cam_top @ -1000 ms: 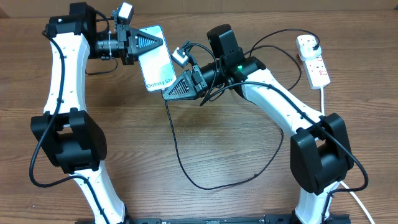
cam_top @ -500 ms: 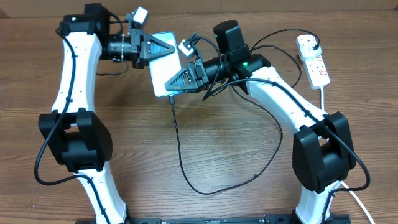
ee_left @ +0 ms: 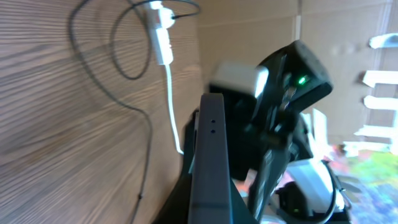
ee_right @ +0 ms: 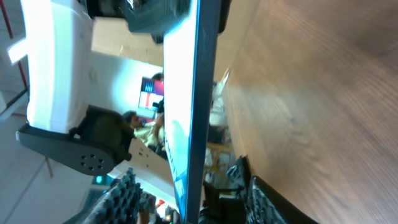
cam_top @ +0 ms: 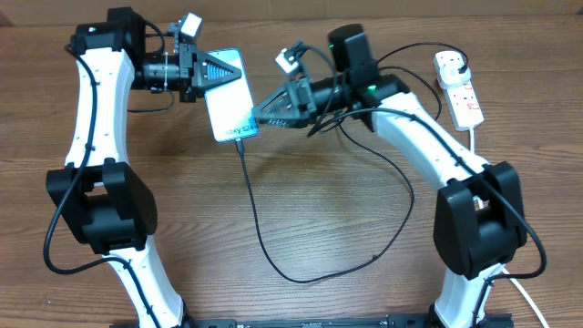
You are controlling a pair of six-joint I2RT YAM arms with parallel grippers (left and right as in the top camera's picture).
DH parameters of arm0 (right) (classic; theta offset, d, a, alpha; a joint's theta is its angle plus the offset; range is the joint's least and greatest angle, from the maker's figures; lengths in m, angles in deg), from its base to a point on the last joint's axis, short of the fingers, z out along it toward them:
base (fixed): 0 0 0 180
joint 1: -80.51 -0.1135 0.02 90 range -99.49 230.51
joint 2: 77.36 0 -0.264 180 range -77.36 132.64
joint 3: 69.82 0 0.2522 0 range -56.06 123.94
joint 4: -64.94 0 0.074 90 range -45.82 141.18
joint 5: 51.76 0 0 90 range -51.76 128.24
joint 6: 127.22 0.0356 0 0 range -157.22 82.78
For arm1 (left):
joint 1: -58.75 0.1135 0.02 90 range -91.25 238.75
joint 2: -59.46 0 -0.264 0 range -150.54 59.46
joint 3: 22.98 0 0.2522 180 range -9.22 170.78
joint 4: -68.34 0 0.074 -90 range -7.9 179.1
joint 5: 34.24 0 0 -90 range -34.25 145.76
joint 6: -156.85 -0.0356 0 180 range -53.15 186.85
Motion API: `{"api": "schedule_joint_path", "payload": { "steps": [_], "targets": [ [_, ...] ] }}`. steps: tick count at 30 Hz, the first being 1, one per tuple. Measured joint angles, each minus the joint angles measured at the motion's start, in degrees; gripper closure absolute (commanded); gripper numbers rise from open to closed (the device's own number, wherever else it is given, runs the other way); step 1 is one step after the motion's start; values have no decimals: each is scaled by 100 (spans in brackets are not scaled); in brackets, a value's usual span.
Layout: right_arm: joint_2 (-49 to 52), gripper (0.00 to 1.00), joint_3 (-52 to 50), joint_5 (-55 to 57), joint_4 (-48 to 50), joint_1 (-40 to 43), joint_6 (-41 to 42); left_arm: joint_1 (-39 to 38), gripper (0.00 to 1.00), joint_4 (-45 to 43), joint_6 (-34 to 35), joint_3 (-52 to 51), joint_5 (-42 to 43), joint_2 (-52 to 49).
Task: Plug charger to phone and switch on socket
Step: 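Open the right gripper and lower the phone with the left gripper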
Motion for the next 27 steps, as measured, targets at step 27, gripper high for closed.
{"api": "schedule_joint_path", "payload": {
  "steps": [27],
  "targets": [
    [2, 0, 17, 2977, -2911, 90, -1617, 55, 96, -1812, -125, -1565, -3051, -11]
  ]
}}
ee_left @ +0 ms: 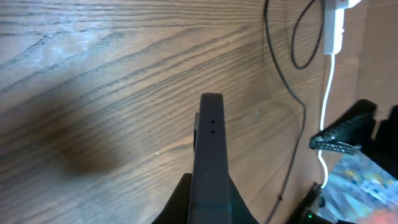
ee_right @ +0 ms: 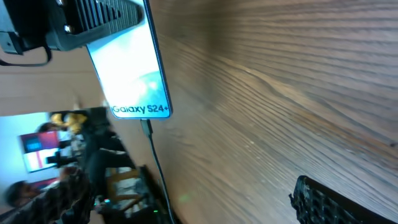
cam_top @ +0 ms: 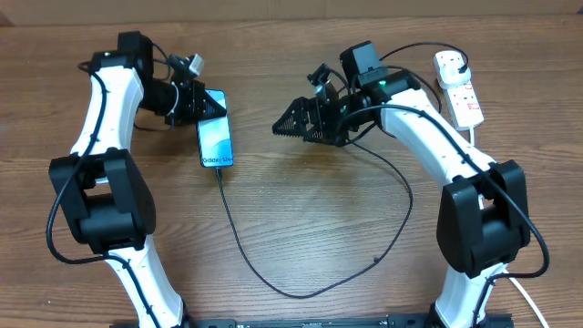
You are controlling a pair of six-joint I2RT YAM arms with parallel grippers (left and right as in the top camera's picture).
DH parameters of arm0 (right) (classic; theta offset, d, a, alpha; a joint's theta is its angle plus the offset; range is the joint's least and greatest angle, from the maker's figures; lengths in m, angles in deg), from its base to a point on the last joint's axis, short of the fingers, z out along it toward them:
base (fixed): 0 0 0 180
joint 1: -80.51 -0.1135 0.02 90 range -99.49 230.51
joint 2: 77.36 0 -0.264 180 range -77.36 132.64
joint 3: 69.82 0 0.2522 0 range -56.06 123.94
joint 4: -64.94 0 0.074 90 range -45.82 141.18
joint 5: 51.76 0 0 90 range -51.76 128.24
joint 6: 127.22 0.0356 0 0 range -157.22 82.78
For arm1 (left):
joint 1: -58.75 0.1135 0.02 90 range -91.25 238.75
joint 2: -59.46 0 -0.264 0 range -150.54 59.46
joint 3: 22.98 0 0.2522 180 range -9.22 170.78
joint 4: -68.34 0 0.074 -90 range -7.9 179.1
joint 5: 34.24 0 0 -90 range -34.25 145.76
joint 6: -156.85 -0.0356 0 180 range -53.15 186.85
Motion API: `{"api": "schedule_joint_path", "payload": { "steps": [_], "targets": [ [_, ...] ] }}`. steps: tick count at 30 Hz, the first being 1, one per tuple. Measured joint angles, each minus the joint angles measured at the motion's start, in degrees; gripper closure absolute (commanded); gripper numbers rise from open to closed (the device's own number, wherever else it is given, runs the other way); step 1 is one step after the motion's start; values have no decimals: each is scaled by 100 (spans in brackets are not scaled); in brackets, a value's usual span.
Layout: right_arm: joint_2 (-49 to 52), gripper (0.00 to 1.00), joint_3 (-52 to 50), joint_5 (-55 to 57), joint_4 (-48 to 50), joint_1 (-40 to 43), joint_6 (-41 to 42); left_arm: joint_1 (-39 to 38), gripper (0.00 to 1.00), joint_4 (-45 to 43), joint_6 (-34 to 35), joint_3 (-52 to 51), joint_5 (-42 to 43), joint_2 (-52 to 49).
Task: Plug charger to phone and switch on socket
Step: 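Open the right gripper and lower the phone with the left gripper, then set the plugged phone on the table and hold both grippers still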
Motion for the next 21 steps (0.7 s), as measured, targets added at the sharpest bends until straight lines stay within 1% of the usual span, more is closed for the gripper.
{"api": "schedule_joint_path", "payload": {
  "steps": [5, 14, 21],
  "targets": [
    [0, 0, 0, 437, -70, -160, -26, 0, 96, -428, 48, -295, -39, -50],
    [0, 0, 0, 706, -87, -221, -46, 0, 96, -697, 426, -352, -70, -553],
    [-2, 0, 0, 730, -87, -221, -44, -15, 96, -728, 555, -367, -83, -874]
  ]
}}
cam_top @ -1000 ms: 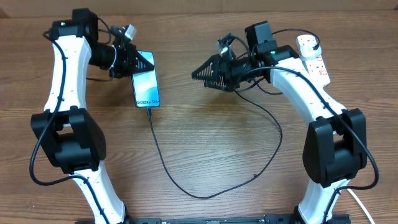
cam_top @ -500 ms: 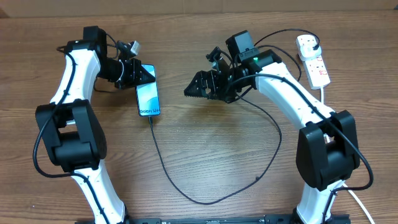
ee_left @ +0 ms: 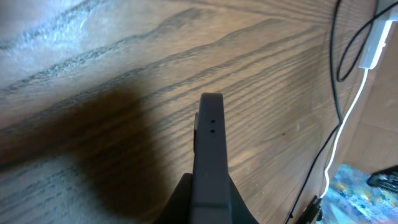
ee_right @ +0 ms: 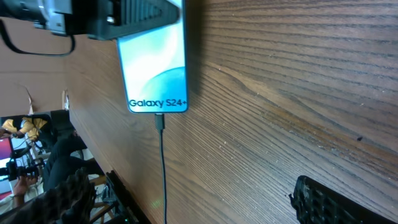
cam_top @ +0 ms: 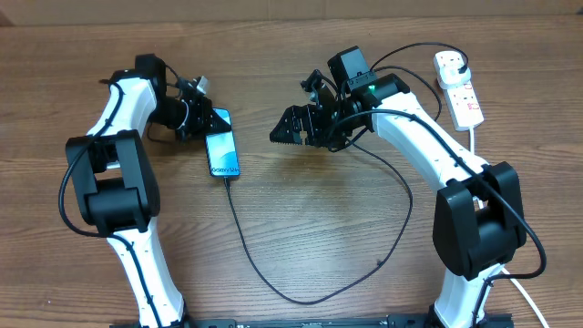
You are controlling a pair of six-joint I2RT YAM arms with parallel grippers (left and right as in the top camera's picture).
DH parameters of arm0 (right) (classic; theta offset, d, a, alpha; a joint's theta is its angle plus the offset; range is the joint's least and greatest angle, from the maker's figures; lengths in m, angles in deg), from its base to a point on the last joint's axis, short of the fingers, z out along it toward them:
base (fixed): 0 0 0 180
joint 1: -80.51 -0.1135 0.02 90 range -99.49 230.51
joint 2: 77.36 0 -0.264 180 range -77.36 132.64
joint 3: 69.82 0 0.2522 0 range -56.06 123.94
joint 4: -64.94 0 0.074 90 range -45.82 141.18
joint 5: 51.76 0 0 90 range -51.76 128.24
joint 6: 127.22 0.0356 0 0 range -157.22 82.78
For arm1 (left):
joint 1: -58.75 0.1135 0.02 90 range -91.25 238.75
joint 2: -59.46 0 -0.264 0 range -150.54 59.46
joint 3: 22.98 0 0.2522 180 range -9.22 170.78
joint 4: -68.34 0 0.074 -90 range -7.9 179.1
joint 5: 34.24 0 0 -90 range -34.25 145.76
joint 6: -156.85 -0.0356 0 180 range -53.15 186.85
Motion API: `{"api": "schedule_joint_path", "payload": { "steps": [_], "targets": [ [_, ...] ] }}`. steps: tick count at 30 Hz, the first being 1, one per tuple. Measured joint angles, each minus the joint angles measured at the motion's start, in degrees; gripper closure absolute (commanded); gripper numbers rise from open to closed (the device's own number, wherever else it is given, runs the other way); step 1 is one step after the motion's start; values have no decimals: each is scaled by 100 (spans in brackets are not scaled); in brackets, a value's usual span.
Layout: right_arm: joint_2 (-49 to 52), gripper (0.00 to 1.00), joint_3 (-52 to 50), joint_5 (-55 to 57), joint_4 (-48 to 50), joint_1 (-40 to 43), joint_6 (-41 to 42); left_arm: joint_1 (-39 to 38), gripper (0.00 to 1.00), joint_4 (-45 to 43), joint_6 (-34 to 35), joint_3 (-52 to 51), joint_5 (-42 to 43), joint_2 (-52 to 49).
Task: Plug charger to phone and switch on socket
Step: 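Set the plugged phone on the table and hold both grippers still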
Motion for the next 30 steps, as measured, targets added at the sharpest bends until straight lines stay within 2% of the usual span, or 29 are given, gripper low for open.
{"api": "schedule_joint_path", "payload": {
  "steps": [15, 20, 30],
  "targets": [
    [2, 0, 0, 2, -2, 0, 0, -24, 95, -61, 57, -11, -151, -170],
    [2, 0, 0, 2, 2, 0, -2, -24, 89, -59, 72, -11, -278, -170],
    [2, 0, 0, 4, 0, 0, 0, -24, 87, -61, 76, -11, -326, -170]
  ]
}}
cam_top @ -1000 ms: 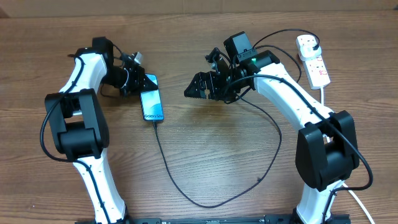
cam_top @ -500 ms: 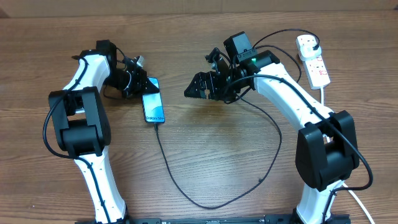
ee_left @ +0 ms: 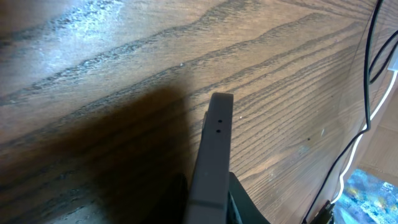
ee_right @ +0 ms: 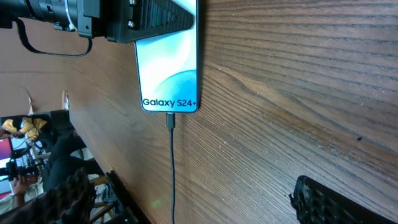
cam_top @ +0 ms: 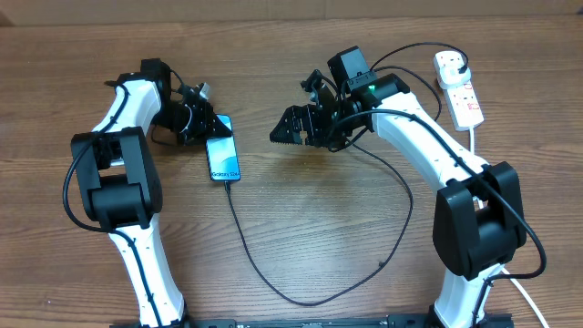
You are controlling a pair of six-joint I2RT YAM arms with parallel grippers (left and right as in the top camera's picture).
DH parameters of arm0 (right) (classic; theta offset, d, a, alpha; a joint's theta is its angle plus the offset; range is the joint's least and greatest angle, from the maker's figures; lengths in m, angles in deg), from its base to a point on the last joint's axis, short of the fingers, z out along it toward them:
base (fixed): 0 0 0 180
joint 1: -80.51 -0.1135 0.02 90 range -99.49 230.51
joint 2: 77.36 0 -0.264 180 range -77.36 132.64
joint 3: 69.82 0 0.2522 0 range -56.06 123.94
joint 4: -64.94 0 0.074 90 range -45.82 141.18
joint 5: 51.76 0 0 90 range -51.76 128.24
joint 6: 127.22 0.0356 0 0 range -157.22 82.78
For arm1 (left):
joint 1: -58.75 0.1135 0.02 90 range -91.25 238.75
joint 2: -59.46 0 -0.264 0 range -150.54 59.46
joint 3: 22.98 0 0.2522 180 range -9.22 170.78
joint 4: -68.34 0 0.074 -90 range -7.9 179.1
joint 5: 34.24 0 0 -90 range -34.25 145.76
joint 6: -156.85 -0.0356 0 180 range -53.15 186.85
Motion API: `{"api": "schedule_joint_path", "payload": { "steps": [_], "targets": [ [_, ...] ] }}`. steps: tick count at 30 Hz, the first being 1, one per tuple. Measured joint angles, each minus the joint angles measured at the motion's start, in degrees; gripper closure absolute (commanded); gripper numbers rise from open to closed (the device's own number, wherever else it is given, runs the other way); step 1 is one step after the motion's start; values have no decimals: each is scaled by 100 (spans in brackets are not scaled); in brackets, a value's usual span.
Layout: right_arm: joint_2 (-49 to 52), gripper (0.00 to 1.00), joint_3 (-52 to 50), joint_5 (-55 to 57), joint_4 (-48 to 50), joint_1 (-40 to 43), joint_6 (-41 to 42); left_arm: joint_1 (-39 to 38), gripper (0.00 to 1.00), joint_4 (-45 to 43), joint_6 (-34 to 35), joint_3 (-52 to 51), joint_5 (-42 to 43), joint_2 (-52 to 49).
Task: Plug charger to phone and switch on socket
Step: 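Set the plugged phone on the table and hold both grippers still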
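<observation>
The phone [cam_top: 224,157] lies face up on the table left of centre, its screen lit and reading "Galaxy S24+" [ee_right: 168,68]. The black charger cable [cam_top: 239,228] is plugged into its lower end [ee_right: 171,121]. My left gripper [cam_top: 206,126] is shut on the phone's top end; the left wrist view shows the phone's grey edge [ee_left: 211,149] between the fingers. My right gripper [cam_top: 286,128] hovers open to the right of the phone, apart from it, fingers [ee_right: 323,199] empty. The socket switch cannot be made out.
A white power strip [cam_top: 463,96] with a white plug [cam_top: 450,62] in it lies at the back right. The black cable loops across the wooden table [cam_top: 319,228] toward the front and back up under my right arm.
The phone sits a little further right and toward the front, tilted slightly in the left wrist view. My left gripper is still on its top end. The right arm has not moved.
First the phone was held up in the air by my left gripper, cable plugged in, my right gripper's open fingers round its lower end. Then the phone was lower and further left, the right gripper clear of it. Then it was down on the table, where it now lies.
</observation>
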Motion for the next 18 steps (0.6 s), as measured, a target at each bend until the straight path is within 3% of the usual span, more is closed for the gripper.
{"api": "schedule_joint_path", "payload": {
  "steps": [18],
  "targets": [
    [0, 0, 0, 0, -9, 0, -2, 0, 69, 26, 42, 0, -269, 0]
  ]
}}
